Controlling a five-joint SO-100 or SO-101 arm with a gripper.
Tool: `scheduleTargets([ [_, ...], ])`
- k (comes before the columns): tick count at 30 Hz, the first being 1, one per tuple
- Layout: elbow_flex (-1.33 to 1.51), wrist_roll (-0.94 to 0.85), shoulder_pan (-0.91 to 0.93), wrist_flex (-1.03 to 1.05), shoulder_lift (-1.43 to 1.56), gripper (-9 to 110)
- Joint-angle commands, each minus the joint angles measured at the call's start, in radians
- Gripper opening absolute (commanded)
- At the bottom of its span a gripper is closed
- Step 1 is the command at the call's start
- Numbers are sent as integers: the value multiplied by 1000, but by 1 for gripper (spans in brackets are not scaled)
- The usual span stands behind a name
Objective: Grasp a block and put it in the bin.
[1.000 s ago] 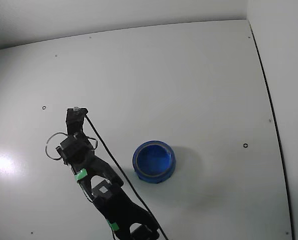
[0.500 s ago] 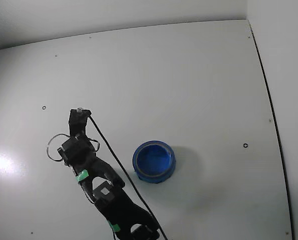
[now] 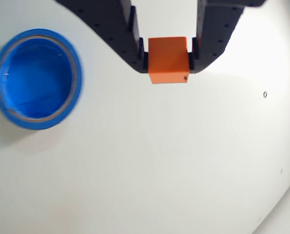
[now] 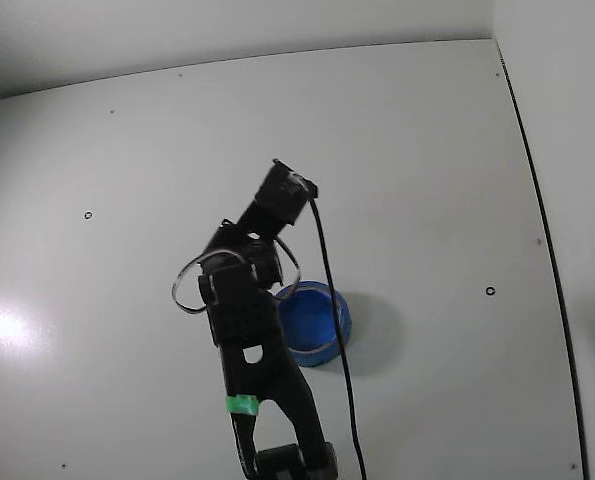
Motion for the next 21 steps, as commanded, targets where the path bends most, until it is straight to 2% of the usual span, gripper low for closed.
scheduleTargets([
  [1,140,-78,141,-17,133,0],
  [5,310,-129,186,-18,147,0],
  [11,460,-132,143,-66,149,0],
  [21,534,-138,114,-225,149,0],
])
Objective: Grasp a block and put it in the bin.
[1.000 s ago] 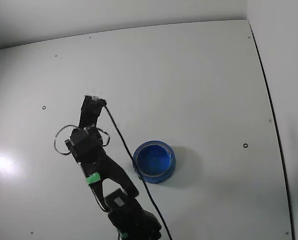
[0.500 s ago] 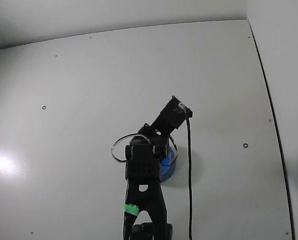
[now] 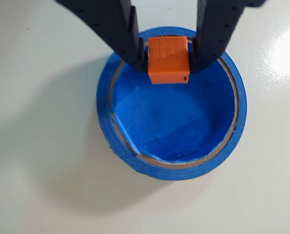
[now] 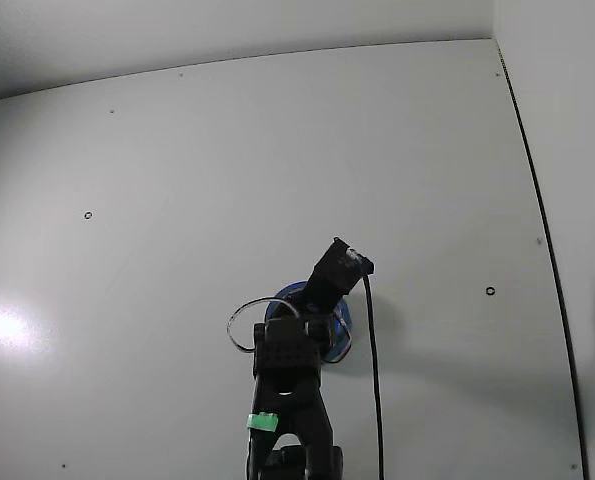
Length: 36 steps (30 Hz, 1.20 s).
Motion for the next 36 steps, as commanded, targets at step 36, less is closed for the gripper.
scheduleTargets([
  [36,6,695,12,-44,839,0],
])
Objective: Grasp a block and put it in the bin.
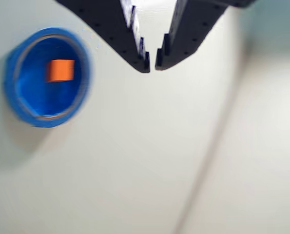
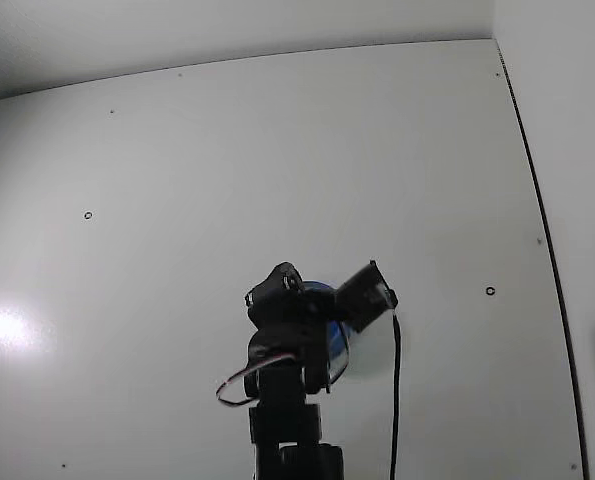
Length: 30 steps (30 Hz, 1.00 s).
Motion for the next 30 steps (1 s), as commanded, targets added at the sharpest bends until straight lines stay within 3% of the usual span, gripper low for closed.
scheduleTargets([
  [1,32,156,5,-8,161,0],
  [13,686,206,2,-9,305,0],
  [30,703,193,-12,-8,301,0],
])
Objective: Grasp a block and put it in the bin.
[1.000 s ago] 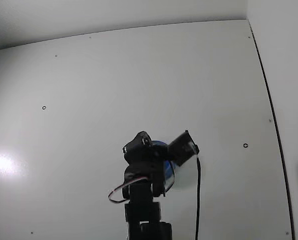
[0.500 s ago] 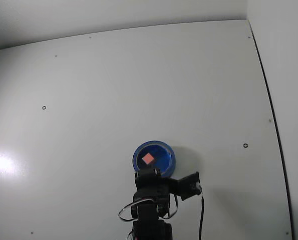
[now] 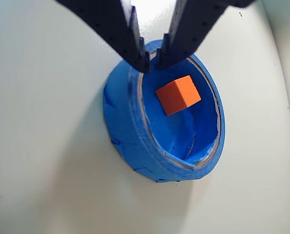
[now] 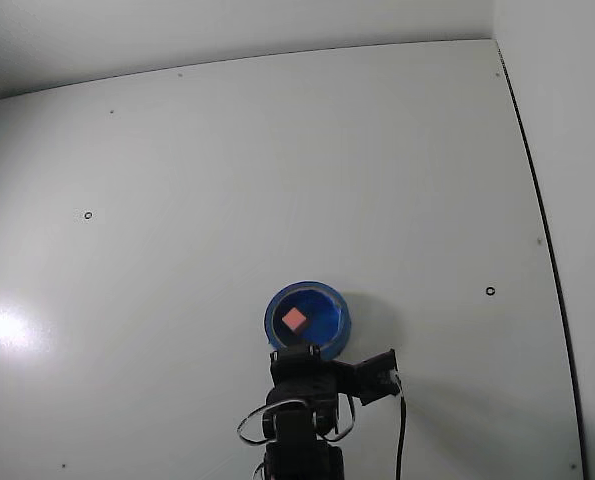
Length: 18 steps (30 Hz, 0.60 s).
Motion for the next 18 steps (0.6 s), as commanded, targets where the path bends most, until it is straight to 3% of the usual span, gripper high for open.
scheduleTargets([
  [1,15,-11,-6,-8,11,0],
  [11,9,-17,-6,-8,11,0],
  [18,9,-114,-8,-8,11,0],
])
